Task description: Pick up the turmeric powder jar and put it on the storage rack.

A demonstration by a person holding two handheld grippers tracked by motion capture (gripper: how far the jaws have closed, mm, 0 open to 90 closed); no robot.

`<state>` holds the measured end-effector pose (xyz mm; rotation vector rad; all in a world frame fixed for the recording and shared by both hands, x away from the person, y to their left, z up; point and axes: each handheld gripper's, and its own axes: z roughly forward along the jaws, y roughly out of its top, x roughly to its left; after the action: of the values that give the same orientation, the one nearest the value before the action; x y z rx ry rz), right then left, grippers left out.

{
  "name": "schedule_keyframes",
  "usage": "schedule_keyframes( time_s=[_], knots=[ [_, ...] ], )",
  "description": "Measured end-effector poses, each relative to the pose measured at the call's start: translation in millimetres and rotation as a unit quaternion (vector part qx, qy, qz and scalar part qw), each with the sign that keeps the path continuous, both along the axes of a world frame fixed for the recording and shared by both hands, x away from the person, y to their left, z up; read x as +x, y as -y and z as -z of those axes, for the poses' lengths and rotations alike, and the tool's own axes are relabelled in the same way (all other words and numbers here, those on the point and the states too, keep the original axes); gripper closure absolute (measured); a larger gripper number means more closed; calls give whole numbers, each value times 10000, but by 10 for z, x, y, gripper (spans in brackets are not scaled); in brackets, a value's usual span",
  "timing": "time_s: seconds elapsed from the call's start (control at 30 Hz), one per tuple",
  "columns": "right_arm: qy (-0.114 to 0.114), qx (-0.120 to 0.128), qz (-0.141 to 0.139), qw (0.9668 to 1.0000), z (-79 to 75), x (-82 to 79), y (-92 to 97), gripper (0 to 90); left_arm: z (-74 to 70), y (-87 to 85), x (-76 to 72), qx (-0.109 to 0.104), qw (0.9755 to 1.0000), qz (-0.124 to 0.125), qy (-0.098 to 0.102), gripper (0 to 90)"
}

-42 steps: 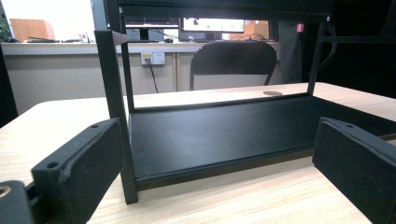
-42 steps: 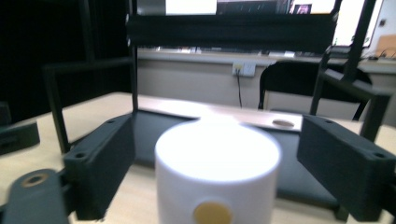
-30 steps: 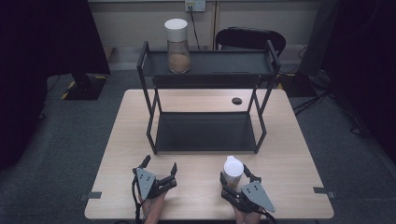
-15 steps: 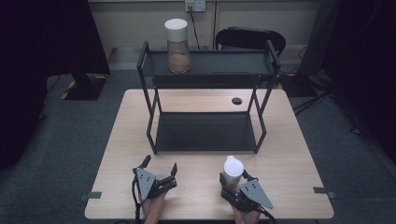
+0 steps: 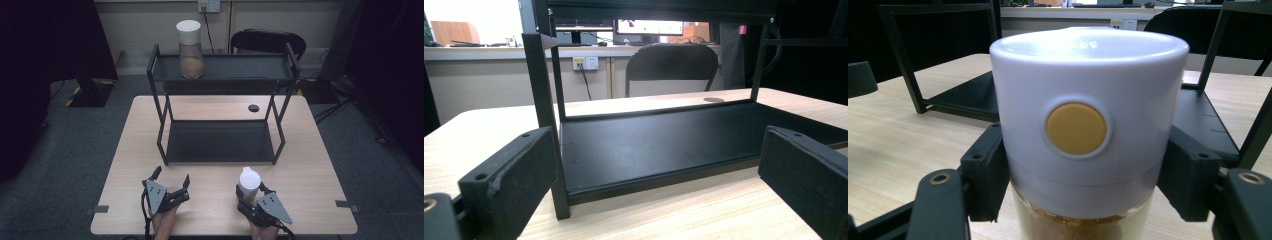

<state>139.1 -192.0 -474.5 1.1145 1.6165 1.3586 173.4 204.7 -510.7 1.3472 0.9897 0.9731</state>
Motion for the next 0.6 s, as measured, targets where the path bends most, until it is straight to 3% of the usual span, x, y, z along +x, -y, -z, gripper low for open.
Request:
schedule_keyframes(
  time_s=[0.6],
  knots=[
    [34, 51, -68, 10000, -31, -1, 14, 297, -2, 0, 0, -3, 10000, -8, -6, 20]
  ],
)
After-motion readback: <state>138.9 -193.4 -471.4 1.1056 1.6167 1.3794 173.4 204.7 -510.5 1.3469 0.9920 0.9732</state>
